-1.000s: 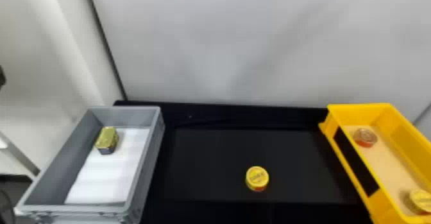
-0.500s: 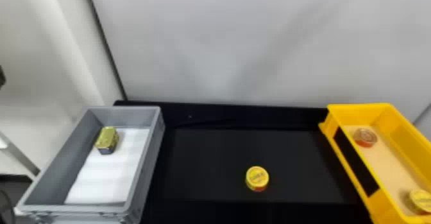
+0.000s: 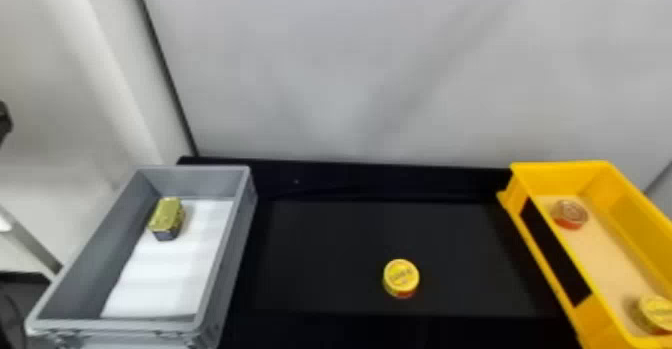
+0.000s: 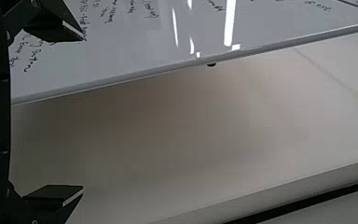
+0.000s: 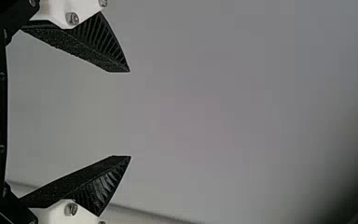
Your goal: Pick up the round yellow can and place it in the yellow rectangular box
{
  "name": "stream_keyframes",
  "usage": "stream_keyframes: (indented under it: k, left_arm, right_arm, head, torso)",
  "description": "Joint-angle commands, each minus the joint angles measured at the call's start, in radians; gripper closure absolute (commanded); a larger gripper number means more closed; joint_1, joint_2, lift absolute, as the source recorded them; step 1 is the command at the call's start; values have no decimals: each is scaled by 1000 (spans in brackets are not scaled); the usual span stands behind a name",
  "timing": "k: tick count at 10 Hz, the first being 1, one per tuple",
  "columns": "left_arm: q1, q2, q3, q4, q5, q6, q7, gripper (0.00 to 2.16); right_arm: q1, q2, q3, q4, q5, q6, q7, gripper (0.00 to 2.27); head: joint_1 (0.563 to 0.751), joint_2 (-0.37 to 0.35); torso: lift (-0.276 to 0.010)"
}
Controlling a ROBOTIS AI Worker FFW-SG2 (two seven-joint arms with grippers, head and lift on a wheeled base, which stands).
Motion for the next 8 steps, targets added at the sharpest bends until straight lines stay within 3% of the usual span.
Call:
stream_keyframes:
  k: [1,3,8]
  left_arm:
    - [0,-3,-1,2,0,2,0,125]
    - [1,-3,2,3,0,2,0,124]
    - [-3,-3,4,11,0,5,-1,125]
  right_arm:
    - [50,4,127,42,-15,-86,-68,148]
    - [80,7,187,67,-91,-116,-93,156]
    - [179,2,336,136,-239,-122,-53,176]
  head:
    - [694,14]
    - [694,14]
    - [694,14]
  torso:
    - [-90]
    - [-90]
    - [-90]
